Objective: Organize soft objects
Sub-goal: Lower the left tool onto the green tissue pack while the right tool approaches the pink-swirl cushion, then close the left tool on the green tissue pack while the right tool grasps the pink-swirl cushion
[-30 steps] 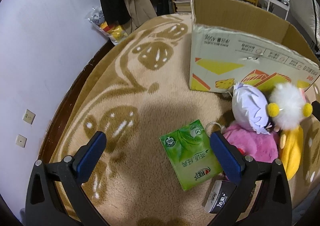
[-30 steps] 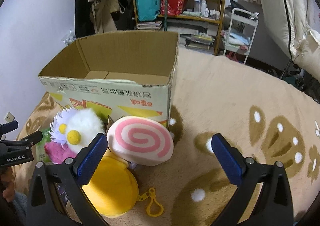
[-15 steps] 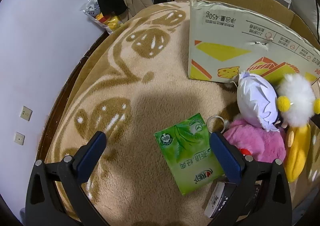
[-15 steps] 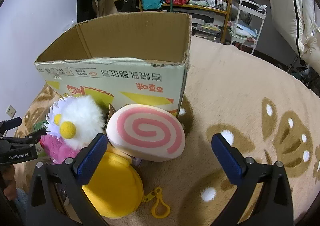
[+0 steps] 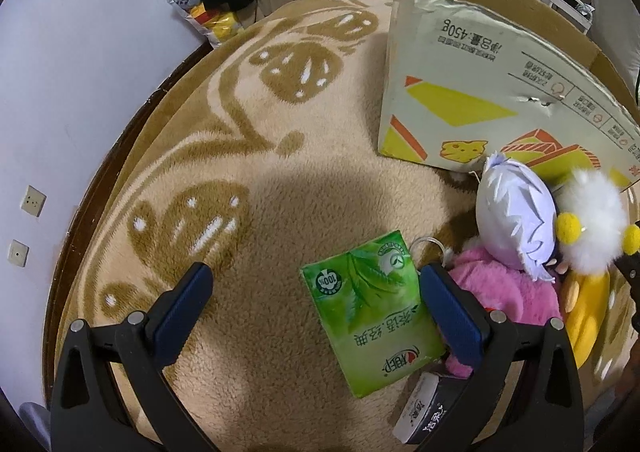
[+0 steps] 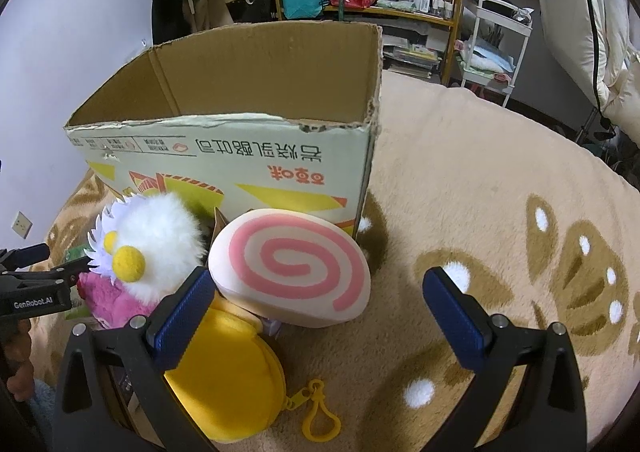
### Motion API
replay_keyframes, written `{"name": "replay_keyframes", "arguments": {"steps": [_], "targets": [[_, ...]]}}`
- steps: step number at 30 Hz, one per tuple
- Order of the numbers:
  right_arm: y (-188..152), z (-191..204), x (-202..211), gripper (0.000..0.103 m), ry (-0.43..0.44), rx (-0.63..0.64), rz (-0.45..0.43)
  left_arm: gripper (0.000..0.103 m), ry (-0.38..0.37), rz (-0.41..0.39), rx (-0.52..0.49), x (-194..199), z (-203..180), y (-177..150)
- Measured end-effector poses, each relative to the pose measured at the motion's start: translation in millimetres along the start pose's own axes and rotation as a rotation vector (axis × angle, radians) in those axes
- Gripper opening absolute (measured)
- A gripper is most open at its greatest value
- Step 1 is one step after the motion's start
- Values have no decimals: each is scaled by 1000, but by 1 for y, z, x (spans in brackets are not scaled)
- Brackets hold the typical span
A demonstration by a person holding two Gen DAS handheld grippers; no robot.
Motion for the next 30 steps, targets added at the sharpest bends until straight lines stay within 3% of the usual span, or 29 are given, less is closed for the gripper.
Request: {"name": "replay_keyframes", "arguments": {"steps": [11, 16, 21, 30], "targets": [[2, -4, 0, 103, 40, -33, -5, 81, -107, 62, 41, -7, -4, -3], [2, -2, -2, 99, 60, -40, 2, 61, -157, 82, 38, -8, -10, -6], [2, -2, -3, 97, 69, -39, 1, 56, -155, 69, 22, -3, -13, -7], [1, 2, -4, 79, 131, -63, 5, 54, -127, 23, 9, 7, -12, -8]]}}
Point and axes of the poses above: each gripper's, at about its wrist camera, not at the fingertips, and x roughly against the way its jaws point, z to its left, y to its top, the point moved 5 cm from there along -x, roughly the way its jaws point, and after that the axes turned 10 degrees about y, right-handed, at the moved point
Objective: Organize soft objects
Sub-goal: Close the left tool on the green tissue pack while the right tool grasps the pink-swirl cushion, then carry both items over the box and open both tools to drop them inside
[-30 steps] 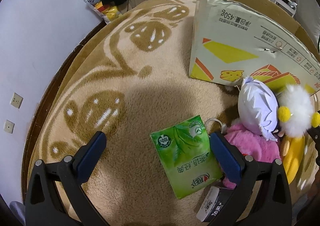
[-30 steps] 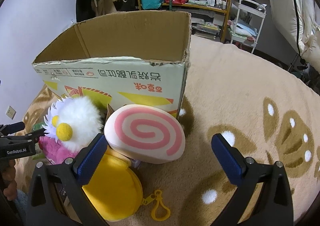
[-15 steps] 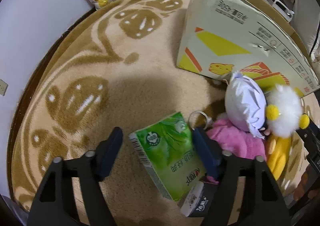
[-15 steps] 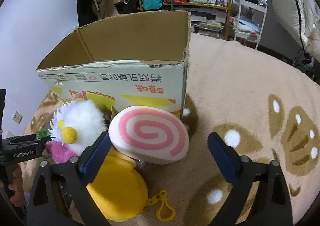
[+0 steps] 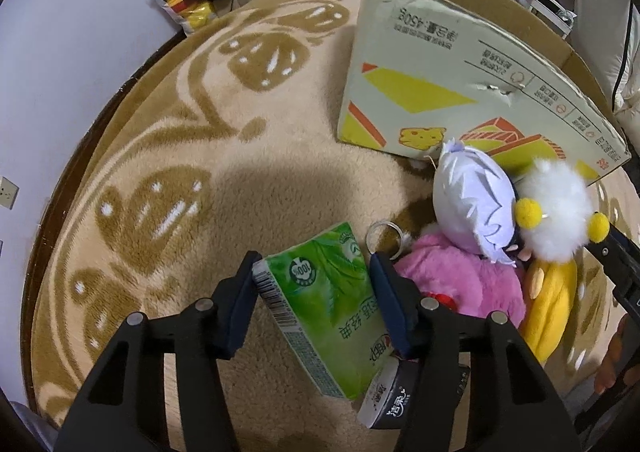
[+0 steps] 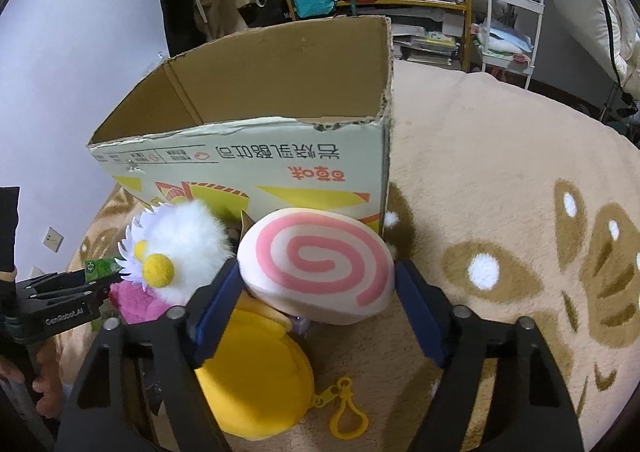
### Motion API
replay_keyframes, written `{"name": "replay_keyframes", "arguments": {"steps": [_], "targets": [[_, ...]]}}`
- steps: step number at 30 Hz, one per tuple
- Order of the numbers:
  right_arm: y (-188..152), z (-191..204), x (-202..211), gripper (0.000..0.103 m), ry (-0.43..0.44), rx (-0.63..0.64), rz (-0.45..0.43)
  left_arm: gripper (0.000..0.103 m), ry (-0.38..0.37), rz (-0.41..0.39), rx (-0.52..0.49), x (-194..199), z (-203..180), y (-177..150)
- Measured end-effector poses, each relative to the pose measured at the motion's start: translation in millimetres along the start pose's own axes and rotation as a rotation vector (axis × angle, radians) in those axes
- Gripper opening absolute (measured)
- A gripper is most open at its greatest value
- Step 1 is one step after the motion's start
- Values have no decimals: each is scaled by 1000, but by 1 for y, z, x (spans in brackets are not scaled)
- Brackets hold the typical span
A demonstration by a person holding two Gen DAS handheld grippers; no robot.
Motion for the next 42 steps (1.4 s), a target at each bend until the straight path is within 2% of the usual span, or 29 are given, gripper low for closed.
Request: {"name": "replay_keyframes", "arguments": {"steps": [8, 17, 22, 25, 33, 35, 39, 42], "targets": [[-2, 5, 2, 57, -6, 9, 7, 54, 14, -31, 29, 2, 9, 4], [-3, 9, 8, 41, 4, 7, 0, 54, 14, -126, 65, 20, 14, 12], [-1, 14, 16, 39, -15, 31, -24, 54, 4, -190, 76, 33, 16, 15], [1, 20, 32, 39, -46, 60, -69, 54, -4, -239, 80, 43, 16, 17], [5, 29, 72, 39, -39, 65, -183, 54, -5, -376, 100, 78, 16, 24], [7, 31, 81, 39, -35, 66, -216, 54, -31, -432, 95, 92, 13, 26], [14, 35, 96, 39, -46, 78, -277, 54, -36, -556, 67, 121, 5, 28], [20, 40, 104, 39, -46, 99, -313, 54, -39, -598, 49, 134, -1, 31]]}}
Point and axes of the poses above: each gripper's, at about its wrist camera, not at the fingertips, and x roughly against the way its jaws point, z to its left, y to its top, the point moved 5 cm from there along -x, roughly the way its jaws point, and after that the axes turned 10 degrees about y, right-handed, at the moved point
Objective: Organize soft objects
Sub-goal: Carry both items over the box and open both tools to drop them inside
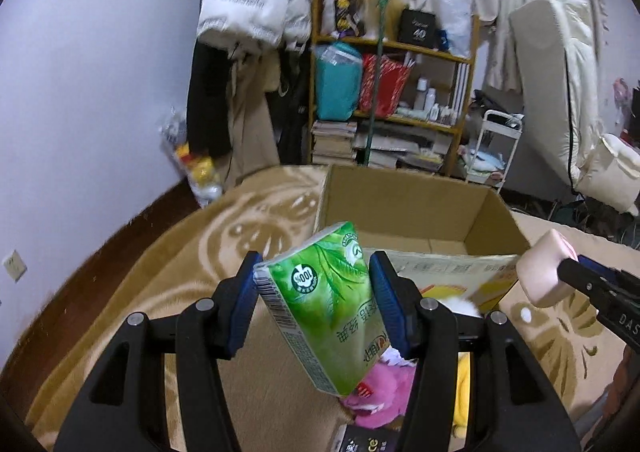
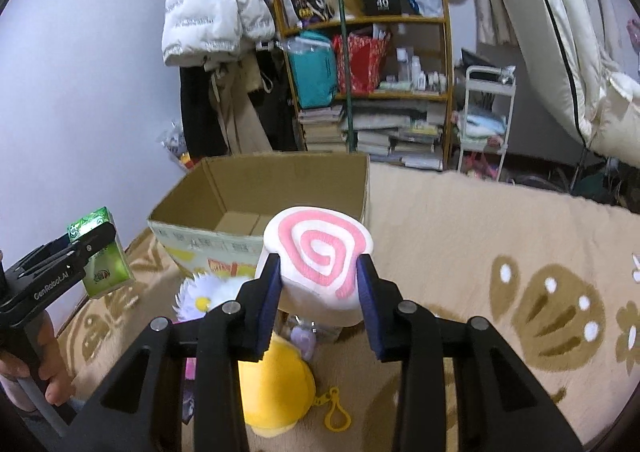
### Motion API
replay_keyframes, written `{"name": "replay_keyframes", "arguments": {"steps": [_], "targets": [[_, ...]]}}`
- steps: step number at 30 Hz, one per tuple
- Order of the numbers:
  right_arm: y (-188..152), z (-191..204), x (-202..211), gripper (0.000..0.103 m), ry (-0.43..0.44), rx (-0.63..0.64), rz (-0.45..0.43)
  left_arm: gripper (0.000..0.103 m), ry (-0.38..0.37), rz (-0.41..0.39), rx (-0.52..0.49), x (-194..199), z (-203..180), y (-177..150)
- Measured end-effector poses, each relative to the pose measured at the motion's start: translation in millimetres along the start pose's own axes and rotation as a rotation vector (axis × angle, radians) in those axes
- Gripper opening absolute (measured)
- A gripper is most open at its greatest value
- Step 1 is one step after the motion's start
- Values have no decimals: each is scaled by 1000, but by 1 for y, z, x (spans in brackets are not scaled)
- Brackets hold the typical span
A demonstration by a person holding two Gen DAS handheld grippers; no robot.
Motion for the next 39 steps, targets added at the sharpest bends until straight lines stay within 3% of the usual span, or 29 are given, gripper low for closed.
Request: {"name": "replay_keyframes", "arguments": {"steps": [7, 21, 33, 39], "targets": [[15, 10, 1, 39, 12, 24, -36, 54, -8, -77, -36, 10, -14, 24], [42, 17, -8, 39, -16, 93, -89, 54, 31, -154, -77, -1, -25, 53], [61, 9, -32, 39, -57, 134, -117, 54, 12, -162, -121, -21, -46, 58], [63, -4, -51, 39, -51, 113, -101, 54, 2, -123, -98, -44, -47, 55]]}}
Point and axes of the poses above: each gripper's, at about its wrist camera, not at the fingertips, and x roughly against the way its jaws point, z to its left, y to its top, the point moved 5 cm from there along -x, roughly the way its jaws point, and after that the axes turned 10 degrees about y, right-handed, at the moved point
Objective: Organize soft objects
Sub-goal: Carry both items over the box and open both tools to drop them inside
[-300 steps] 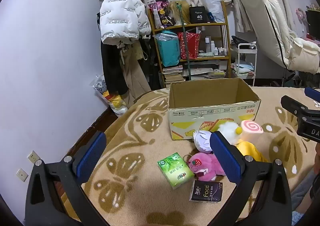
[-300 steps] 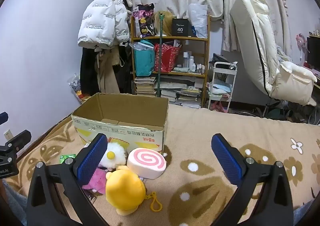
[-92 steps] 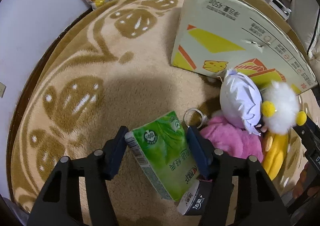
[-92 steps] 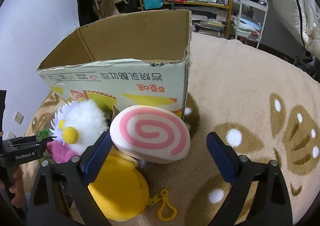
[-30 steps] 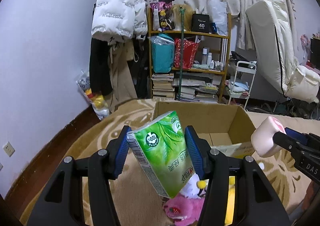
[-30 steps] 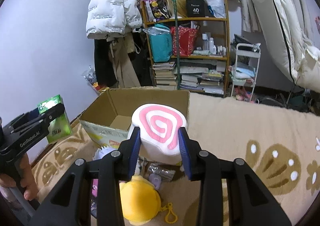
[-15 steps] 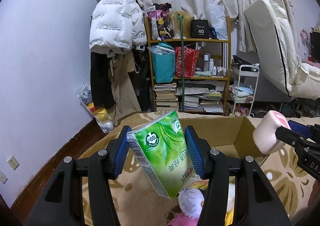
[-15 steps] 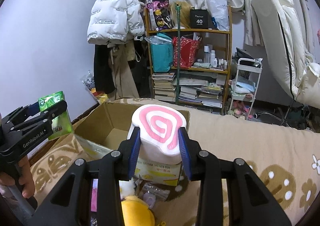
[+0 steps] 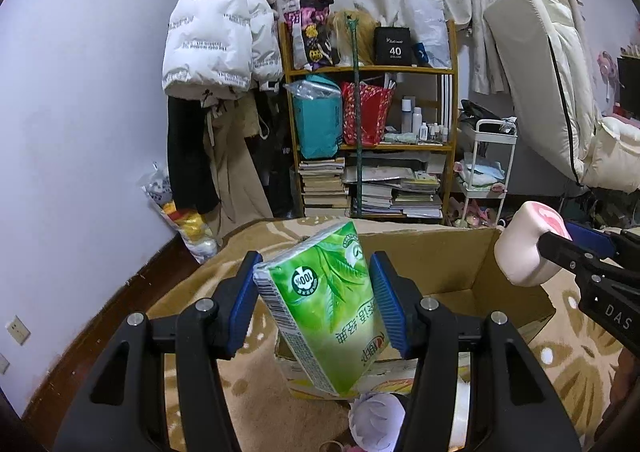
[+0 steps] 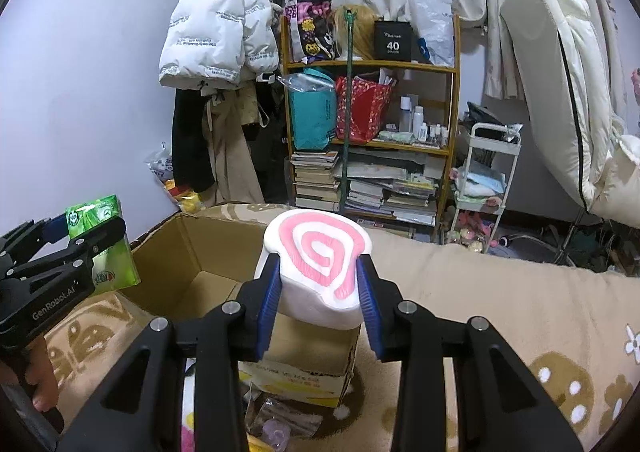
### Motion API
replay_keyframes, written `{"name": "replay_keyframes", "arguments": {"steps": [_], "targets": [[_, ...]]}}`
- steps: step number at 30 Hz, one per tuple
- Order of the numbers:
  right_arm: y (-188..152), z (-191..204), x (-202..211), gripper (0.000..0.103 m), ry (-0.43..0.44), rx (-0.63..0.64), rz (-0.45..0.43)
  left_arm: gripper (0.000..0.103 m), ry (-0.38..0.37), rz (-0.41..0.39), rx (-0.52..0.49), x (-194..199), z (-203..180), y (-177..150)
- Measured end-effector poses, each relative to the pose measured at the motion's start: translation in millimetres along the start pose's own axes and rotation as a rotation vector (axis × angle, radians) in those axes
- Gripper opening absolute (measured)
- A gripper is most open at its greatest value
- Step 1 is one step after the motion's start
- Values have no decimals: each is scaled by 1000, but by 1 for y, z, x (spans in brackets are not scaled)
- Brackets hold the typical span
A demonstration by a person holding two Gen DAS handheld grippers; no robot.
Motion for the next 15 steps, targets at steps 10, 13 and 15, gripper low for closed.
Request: {"name": "replay_keyframes", "arguments": {"steps": [10, 13, 15], "targets": [[-12, 1, -10, 41, 62, -40, 23, 54, -51, 32, 13, -16, -10, -2], [-15, 5, -11, 42, 68, -18, 25, 55, -45, 40, 9, -20, -12, -3], [-16, 6, -11, 42, 67, 2, 21, 55, -48, 50, 6, -22, -15, -4]]}}
Point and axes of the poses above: each gripper's, at about its wrist camera, not at the fingertips, and x roughly against the way its jaws point, z to its left, y to its top, the point moved 5 cm from there along -x, roughly the way its jaws point, and after that the axes turned 10 degrees about y, right-handed, at the moved point
